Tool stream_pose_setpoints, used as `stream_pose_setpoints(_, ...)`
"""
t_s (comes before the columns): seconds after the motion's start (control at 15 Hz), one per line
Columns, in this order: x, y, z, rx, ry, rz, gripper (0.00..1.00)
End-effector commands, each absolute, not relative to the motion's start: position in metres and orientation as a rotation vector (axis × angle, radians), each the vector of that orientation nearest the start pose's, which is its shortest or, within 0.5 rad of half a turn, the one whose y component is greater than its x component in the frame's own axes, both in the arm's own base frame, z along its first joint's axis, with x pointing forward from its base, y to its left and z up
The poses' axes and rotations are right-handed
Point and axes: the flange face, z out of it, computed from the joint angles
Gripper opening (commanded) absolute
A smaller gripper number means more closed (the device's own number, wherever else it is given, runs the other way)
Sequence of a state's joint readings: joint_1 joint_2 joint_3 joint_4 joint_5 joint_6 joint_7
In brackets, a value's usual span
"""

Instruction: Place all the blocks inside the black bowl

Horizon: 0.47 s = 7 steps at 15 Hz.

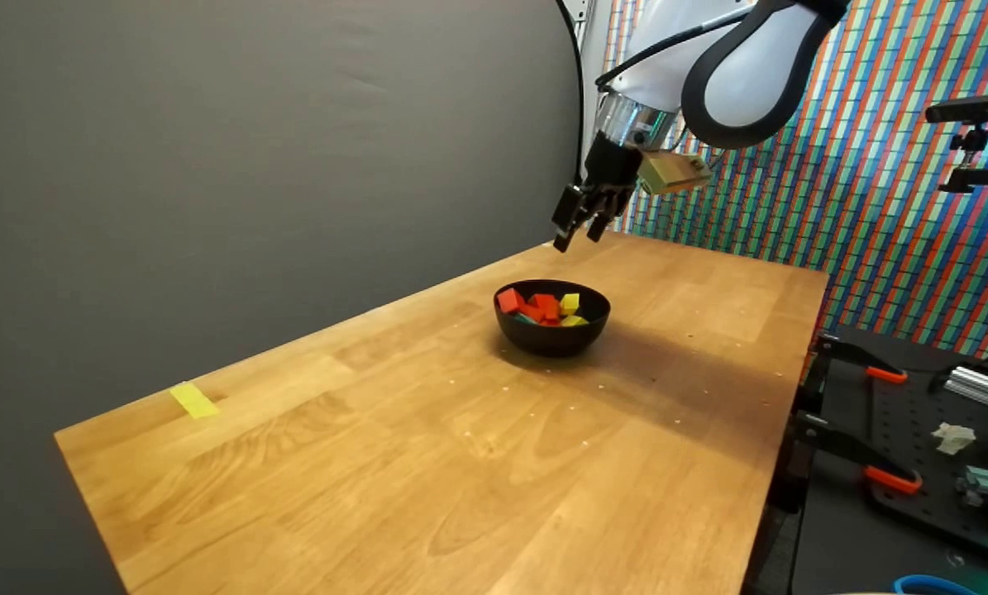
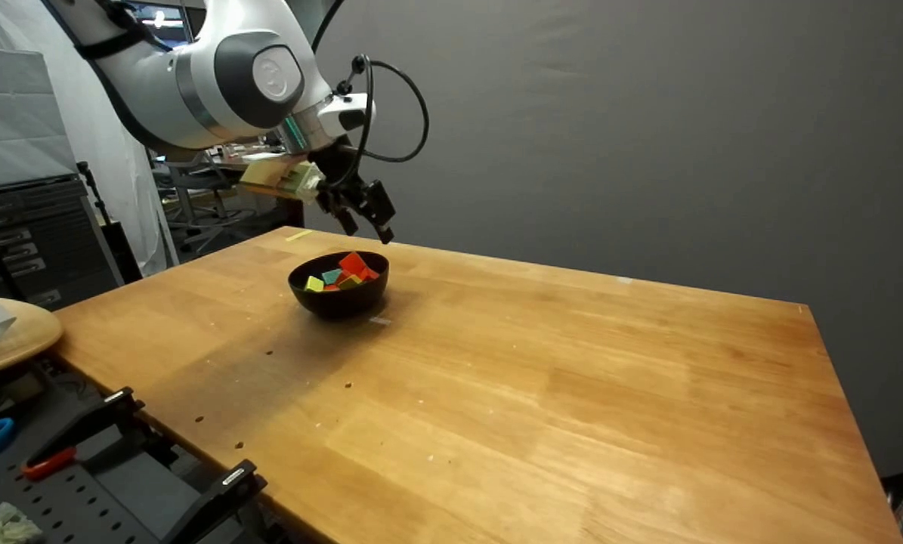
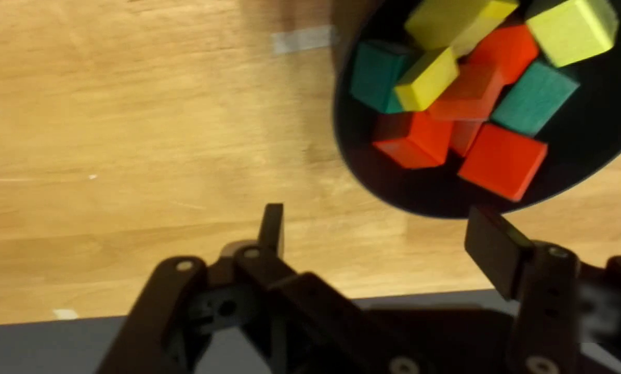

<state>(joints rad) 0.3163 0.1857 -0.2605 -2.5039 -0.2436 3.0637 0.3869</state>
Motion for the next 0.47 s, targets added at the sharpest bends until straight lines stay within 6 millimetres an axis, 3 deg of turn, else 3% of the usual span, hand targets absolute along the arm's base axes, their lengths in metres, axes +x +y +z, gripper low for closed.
stream_pose_setpoints(0.0, 0.465, -0.014, 0.299, -3.058, 0.237, -0.788, 1.00)
stream_pose_setpoints(0.27, 0.434, -0.105, 0.342, -3.005, 0.380, -1.009, 1.00)
stream_pose_setpoints(0.33, 0.457, -0.082, 0.319, -3.070, 0.324, -0.912, 1.00)
stream_pose_setpoints(0.4, 0.449, -0.101, 0.328, -3.062, 0.358, -0.948, 1.00)
